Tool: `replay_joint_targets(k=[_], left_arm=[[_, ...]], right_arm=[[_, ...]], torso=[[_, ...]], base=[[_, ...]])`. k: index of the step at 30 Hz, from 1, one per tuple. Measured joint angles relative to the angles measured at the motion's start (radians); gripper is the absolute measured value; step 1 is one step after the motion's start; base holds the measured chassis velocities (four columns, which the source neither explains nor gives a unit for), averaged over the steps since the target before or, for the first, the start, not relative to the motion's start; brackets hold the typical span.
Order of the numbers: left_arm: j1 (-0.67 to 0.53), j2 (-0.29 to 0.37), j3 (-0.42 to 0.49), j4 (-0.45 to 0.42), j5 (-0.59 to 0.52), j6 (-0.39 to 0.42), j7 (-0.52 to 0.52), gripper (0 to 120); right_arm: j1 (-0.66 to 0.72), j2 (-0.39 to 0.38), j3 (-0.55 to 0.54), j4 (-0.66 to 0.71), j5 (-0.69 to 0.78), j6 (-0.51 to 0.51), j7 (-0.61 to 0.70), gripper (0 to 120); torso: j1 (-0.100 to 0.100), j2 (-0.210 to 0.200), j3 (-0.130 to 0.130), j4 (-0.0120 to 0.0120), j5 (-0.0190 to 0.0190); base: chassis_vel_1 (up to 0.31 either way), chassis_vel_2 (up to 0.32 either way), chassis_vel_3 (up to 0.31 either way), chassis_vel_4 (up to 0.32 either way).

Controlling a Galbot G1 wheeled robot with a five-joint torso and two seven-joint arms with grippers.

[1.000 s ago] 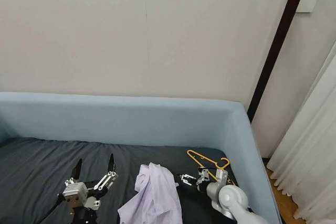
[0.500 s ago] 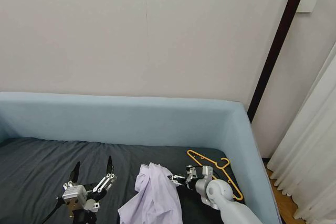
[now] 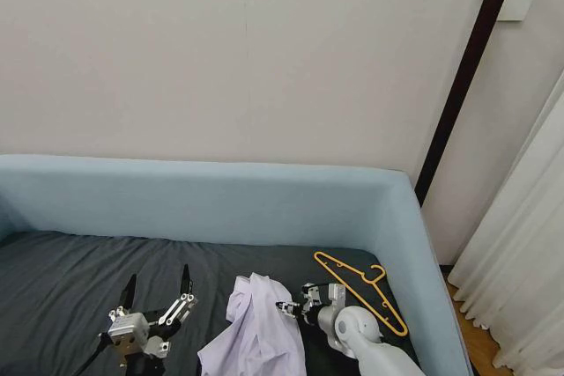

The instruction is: Pick up the clothes from the sofa and hang them on the clothes hanger.

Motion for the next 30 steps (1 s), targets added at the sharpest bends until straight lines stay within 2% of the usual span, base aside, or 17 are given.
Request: replay_joint_targets(k=[4, 7, 8, 10, 21, 25, 26, 30], left_arm=[[0.001, 0.0, 0.0, -0.001, 0.0, -0.001, -0.001, 100], [0.001, -0.001, 0.001, -0.001, 0.001, -0.001, -0.001, 100], [0.001, -0.002, 0.004, -0.001, 0.002, -0.002, -0.001, 100], [0.002, -0.003, 0.008, 0.0, 0.007, -0.003, -0.001, 100], [0.004, 0.003, 0.008, 0.017, 0.009, -0.007, -0.001, 100], [0.003, 0.009, 0.005, 0.025, 0.008, -0.008, -0.001, 100], [0.003, 0.009, 0.005, 0.025, 0.008, -0.008, -0.001, 100], [0.001, 0.012, 0.006, 0.025, 0.006, -0.008, -0.001, 100]], right_arm=[[-0.013, -0.009, -0.001, 0.027, 0.0, 0.011, 0.003, 23], [-0.015, -0.011, -0.002, 0.033, 0.0, 0.014, 0.004, 19], [-0.019, -0.015, -0.003, 0.043, 0.0, 0.02, 0.005, 10], [-0.024, -0.02, -0.004, 0.059, 0.0, 0.032, 0.007, 0], [-0.017, -0.026, -0.007, 0.085, 0.0, 0.142, -0.035, 0], [-0.019, -0.067, -0.032, 0.137, 0.01, 0.31, -0.156, 0], [-0.019, -0.067, -0.032, 0.137, 0.01, 0.31, -0.156, 0], [-0.003, -0.13, -0.061, 0.244, 0.084, 0.459, -0.266, 0]], torso=[[0.0, 0.0, 0.0, 0.0, 0.0], [0.0, 0.0, 0.0, 0.0, 0.0], [0.0, 0.0, 0.0, 0.0, 0.0], [0.0, 0.0, 0.0, 0.0, 0.0], [0.0, 0.0, 0.0, 0.0001, 0.0001], [0.0, 0.0, 0.0, 0.0, 0.0001], [0.0, 0.0, 0.0, 0.0, 0.0001], [0.0, 0.0, 0.0, 0.0, 0.0002]], base=[[0.0, 0.0, 0.0, 0.0], [0.0, 0.0, 0.0, 0.0], [0.0, 0.0, 0.0, 0.0], [0.0, 0.0, 0.0, 0.0], [0.0, 0.0, 0.0, 0.0], [0.0, 0.0, 0.0, 0.0], [0.0, 0.0, 0.0, 0.0], [0.0, 0.0, 0.0, 0.0]])
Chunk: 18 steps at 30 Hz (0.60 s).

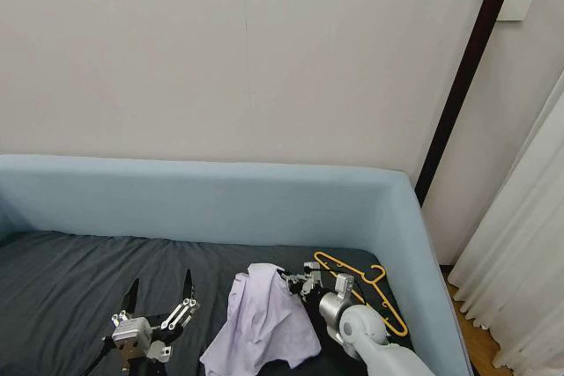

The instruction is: Pick up the clothes from the sofa and hang them on the clothes hanger.

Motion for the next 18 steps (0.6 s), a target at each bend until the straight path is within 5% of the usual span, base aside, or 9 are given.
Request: replay_joint_targets(k=[10, 18], left_arm=[[-0.003, 0.003, 0.01, -0.008, -0.002, -0.002, 0.001, 100], [-0.008, 0.003, 0.014, -0.014, -0.007, -0.002, 0.001, 100]], right_arm=[[0.13, -0.136, -0.024, 0.221, 0.148, 0.079, -0.002, 0], [0.26, -0.243, 0.008, 0.231, 0.217, 0.085, 0.053, 0]], torso=[[0.0, 0.0, 0.0, 0.0002, 0.0001], [0.0, 0.0, 0.0, -0.0001, 0.0001]], base=[[0.0, 0.0, 0.0, 0.0], [0.0, 0.0, 0.0, 0.0]])
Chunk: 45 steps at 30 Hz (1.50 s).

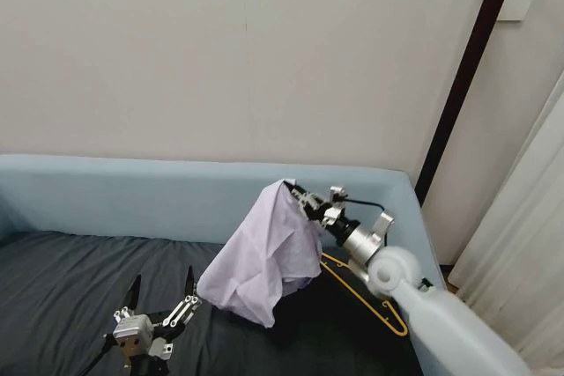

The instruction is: Pick up the clothes from the sofa and hang them on the clothes hanger.

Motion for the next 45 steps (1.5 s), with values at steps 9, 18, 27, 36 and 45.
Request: replay_joint_targets(k=[9, 18, 27, 36, 45], left_arm=[[-0.017, -0.001, 0.006, 0.015, -0.004, -0.001, 0.001, 100], [-0.035, 0.008, -0.002, 0.042, -0.024, -0.001, 0.002, 100], [-0.038, 0.024, -0.037, 0.034, -0.049, 0.003, 0.0, 100], [-0.029, 0.019, -0.041, 0.041, -0.047, -0.005, -0.009, 100], [-0.031, -0.001, -0.003, 0.046, -0.017, -0.008, -0.007, 100]], right_arm=[[0.173, -0.084, 0.029, -0.019, 0.045, -0.011, 0.01, 0], [0.264, -0.087, -0.014, -0.017, 0.077, -0.008, 0.013, 0], [0.378, 0.084, -0.184, -0.232, 0.02, 0.1, -0.001, 0], [0.345, 0.112, -0.225, -0.208, 0.021, 0.115, 0.004, 0], [-0.136, -0.125, -0.226, -0.149, -0.288, 0.063, -0.029, 0]], torso=[[0.0, 0.0, 0.0, 0.0002, 0.0], [0.0, 0.0, 0.0, 0.0001, -0.0002], [0.0, 0.0, 0.0, 0.0006, -0.0004], [0.0, 0.0, 0.0, 0.0006, -0.0008], [0.0, 0.0, 0.0, -0.0007, 0.0001]], base=[[0.0, 0.0, 0.0, 0.0], [0.0, 0.0, 0.0, 0.0], [0.0, 0.0, 0.0, 0.0], [0.0, 0.0, 0.0, 0.0], [0.0, 0.0, 0.0, 0.0]])
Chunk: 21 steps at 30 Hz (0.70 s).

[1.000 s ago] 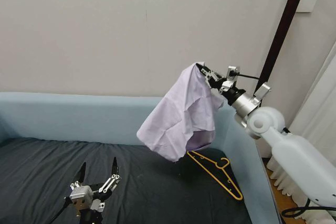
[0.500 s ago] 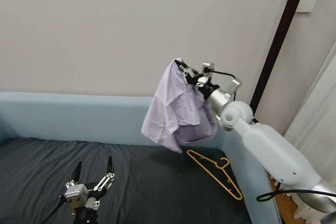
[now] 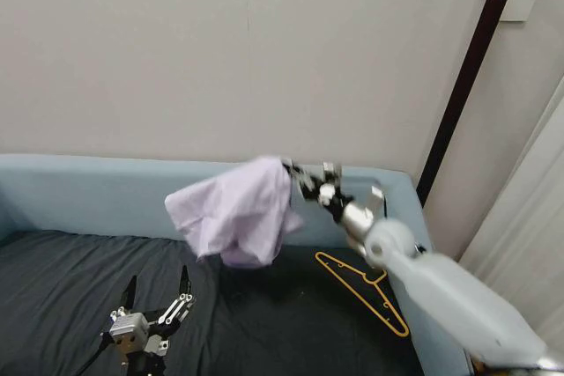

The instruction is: Pick up the clothes from the sofa and hang them on the clothes hanger.

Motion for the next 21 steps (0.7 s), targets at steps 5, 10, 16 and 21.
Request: replay_joint_targets(k=[5, 10, 16, 21], left_arm=[[0.0, -0.009, 0.013, 0.005, 0.021, -0.001, 0.002, 100], [0.003, -0.016, 0.019, 0.005, 0.036, -0.001, 0.004, 100], [0.015, -0.003, 0.008, -0.004, 0.033, -0.008, 0.003, 100], [0.019, 0.006, 0.0, -0.011, 0.019, -0.013, 0.002, 100]], right_arm=[[-0.193, 0.022, 0.071, -0.134, -0.202, -0.004, -0.033, 0], [-0.262, 0.054, 0.114, -0.217, -0.316, -0.003, -0.053, 0], [-0.29, 0.031, 0.133, -0.172, -0.384, -0.128, 0.014, 21], [-0.333, -0.049, 0.138, 0.018, -0.353, -0.346, 0.228, 39]], torso=[[0.0, 0.0, 0.0, 0.0006, 0.0002], [0.0, 0.0, 0.0, 0.001, 0.0], [0.0, 0.0, 0.0, 0.0012, -0.0002], [0.0, 0.0, 0.0, 0.0007, -0.0003]], base=[[0.0, 0.0, 0.0, 0.0], [0.0, 0.0, 0.0, 0.0], [0.0, 0.0, 0.0, 0.0], [0.0, 0.0, 0.0, 0.0]])
